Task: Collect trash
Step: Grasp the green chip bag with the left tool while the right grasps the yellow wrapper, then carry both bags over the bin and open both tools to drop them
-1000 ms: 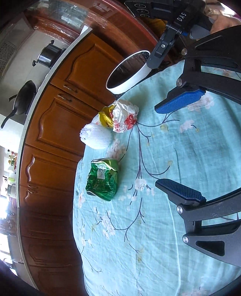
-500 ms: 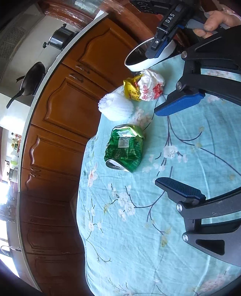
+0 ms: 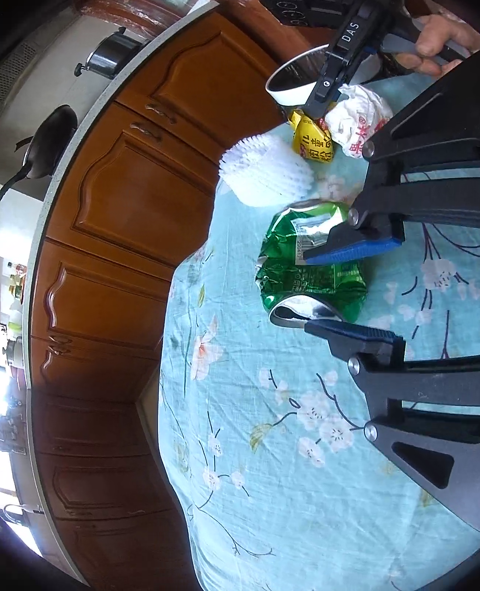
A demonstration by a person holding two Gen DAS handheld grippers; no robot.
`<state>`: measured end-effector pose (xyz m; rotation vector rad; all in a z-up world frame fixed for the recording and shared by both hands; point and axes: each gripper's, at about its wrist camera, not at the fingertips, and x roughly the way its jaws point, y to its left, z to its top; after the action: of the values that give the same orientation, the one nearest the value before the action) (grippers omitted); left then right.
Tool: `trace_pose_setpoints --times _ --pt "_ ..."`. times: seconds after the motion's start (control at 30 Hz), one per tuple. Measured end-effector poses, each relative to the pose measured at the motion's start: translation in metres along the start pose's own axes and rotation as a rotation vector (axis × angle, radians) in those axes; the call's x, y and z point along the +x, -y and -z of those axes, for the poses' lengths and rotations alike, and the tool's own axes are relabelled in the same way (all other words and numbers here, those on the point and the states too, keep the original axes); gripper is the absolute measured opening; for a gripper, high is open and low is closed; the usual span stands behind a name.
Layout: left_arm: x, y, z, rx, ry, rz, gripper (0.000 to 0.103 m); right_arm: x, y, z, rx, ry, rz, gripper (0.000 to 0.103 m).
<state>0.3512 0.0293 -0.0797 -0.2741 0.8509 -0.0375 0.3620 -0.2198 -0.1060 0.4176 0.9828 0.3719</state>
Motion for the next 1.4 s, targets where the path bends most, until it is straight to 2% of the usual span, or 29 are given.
trace_pose_setpoints --times 0.03,0.1,0.2,0.6,0.83,1.1,1.4 --pt "0.004 0.001 0.0 0.011 -0.005 0.002 0.014 0.001 -0.001 0.001 -0.005 -0.001 -0.012 0.037" --pt "0.003 0.003 0.002 0.03 0.009 0.002 0.013 -0.004 -0.005 0.004 -0.02 0.007 -0.02 0.026" --pt "-0.004 0.007 0.009 0.043 0.014 0.013 0.012 -0.01 -0.009 0.009 -0.038 0.01 -0.019 0.024" --pt "-0.077 0.003 0.049 0.018 0.069 0.088 0.012 -0.052 -0.032 0.035 -0.085 0.041 -0.077 0.022" --pt "-0.111 0.029 0.059 0.06 0.093 0.158 0.012 -0.085 -0.026 0.044 -0.08 0.089 -0.06 0.022" --pt "-0.114 0.072 0.066 0.14 0.081 0.222 0.012 -0.123 0.008 0.054 -0.034 0.14 -0.011 0.022" --pt "-0.094 0.117 0.066 0.206 0.049 0.259 0.012 -0.16 0.051 0.059 0.023 0.18 0.048 0.022"
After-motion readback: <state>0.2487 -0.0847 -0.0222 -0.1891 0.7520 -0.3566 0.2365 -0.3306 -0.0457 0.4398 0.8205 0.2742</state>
